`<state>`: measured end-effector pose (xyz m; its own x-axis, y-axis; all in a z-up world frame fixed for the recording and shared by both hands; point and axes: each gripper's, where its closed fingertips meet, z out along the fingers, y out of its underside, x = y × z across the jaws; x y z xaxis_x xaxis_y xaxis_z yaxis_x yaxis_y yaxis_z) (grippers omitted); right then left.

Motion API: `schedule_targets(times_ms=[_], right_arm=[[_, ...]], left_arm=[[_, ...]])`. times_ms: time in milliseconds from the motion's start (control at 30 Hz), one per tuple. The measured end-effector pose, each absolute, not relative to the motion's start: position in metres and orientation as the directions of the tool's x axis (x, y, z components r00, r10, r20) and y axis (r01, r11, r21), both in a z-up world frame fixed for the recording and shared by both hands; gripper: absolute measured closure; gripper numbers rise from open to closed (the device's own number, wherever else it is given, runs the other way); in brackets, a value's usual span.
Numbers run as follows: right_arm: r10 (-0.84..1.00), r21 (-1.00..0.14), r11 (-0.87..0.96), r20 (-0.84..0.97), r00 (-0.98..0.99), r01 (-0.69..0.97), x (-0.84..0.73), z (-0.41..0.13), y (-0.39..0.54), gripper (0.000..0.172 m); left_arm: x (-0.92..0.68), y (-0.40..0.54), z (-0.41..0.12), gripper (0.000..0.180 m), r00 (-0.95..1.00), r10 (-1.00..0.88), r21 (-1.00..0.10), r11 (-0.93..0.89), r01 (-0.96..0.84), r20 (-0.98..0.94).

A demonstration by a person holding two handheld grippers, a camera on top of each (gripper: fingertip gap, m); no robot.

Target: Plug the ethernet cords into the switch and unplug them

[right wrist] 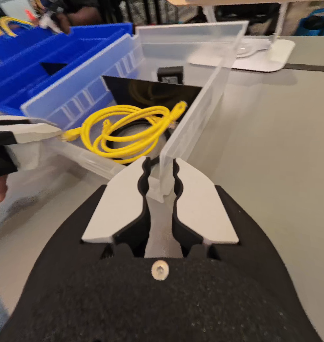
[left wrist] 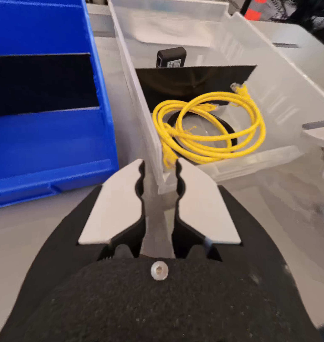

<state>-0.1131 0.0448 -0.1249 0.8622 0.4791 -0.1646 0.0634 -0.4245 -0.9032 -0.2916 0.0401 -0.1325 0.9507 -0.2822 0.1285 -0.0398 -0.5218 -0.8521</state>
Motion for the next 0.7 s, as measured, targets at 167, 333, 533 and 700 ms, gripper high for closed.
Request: schedule_targets(times_ms=[167, 333, 533, 700], right_arm=[[0.617, -0.927, -0.338, -0.089, 0.782, 0.161, -0.097, -0.110, -0.002, 0.141], [0.668, -0.967, -0.198, -0.014, 0.744, 0.160, -0.099, -0.098, -0.039, 0.148], [0.794, -0.960, -0.236, -0.100, 0.600, 0.151, -0.160, -0.089, -0.077, 0.144], [0.874, -0.915, -0.247, -0.068, 0.481, 0.319, -0.203, -0.116, -0.113, 0.148]], left_arm=[[-0.357, -0.015, -0.116, 0.116, 0.934, -0.312, -0.876, -0.482, 0.000, 0.172], [-0.481, -0.009, -0.112, 0.118, 0.985, -0.104, -0.876, -0.478, 0.072, 0.137], [-0.542, 0.067, -0.116, 0.138, 0.996, 0.052, -0.846, -0.525, 0.094, 0.078], [-0.537, 0.093, -0.139, 0.178, 0.994, 0.046, -0.803, -0.587, 0.108, 0.100]])
